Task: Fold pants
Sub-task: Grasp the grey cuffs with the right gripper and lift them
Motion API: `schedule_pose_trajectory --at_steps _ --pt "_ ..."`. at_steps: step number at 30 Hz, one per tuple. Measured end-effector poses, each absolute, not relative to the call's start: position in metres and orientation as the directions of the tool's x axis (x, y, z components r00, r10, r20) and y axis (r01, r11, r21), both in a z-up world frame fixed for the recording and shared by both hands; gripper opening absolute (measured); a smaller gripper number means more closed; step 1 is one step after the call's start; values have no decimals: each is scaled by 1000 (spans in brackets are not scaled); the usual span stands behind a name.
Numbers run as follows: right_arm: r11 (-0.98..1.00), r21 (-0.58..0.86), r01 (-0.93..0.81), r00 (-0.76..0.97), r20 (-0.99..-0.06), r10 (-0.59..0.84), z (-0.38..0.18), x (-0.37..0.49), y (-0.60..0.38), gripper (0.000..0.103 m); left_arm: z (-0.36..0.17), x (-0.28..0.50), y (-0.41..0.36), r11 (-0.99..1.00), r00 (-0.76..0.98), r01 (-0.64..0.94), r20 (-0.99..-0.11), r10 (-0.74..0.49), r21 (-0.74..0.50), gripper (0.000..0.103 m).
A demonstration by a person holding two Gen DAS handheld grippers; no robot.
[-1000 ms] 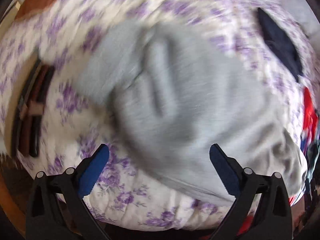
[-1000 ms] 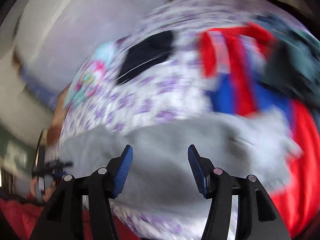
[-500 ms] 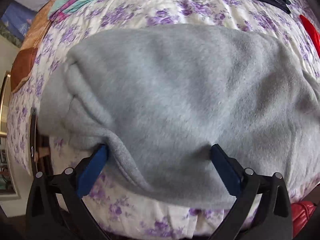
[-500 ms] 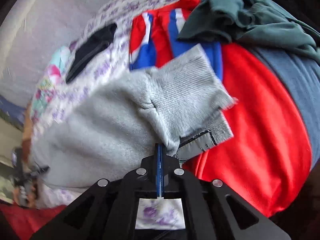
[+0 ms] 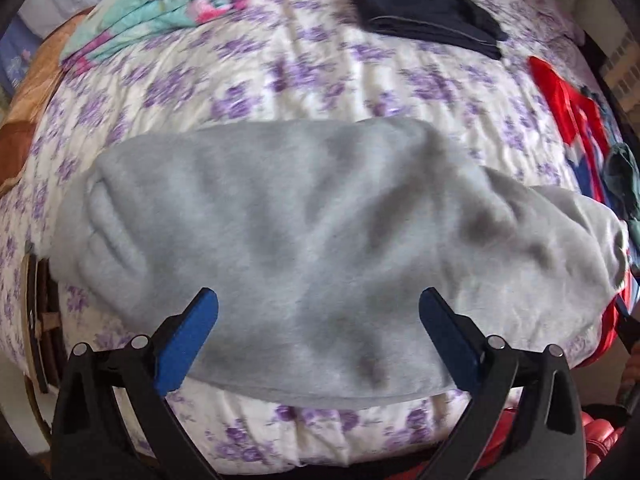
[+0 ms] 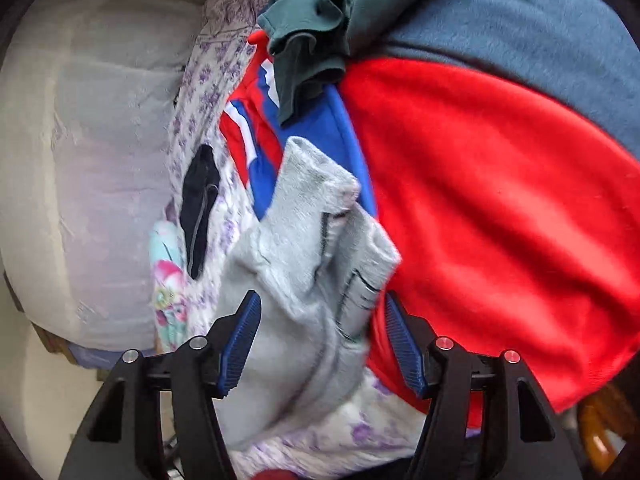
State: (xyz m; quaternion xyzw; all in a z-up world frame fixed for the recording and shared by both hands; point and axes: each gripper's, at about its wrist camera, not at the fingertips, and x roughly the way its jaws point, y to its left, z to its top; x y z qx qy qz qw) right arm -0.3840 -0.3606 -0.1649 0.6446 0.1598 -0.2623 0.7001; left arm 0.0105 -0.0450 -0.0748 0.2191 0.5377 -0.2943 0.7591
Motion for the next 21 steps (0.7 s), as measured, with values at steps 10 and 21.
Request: schedule_pose_trajectory --at_steps 10,21 --pt "359 626 692 721 -625 -301 -106 -360 -342 28 -75 -23 -153 567 252 819 -941 -224 85 98" --pt "274 676 684 729 -624 -282 -118 -378 -354 49 -106 -27 -162 583 230 809 -955 -188 80 98"
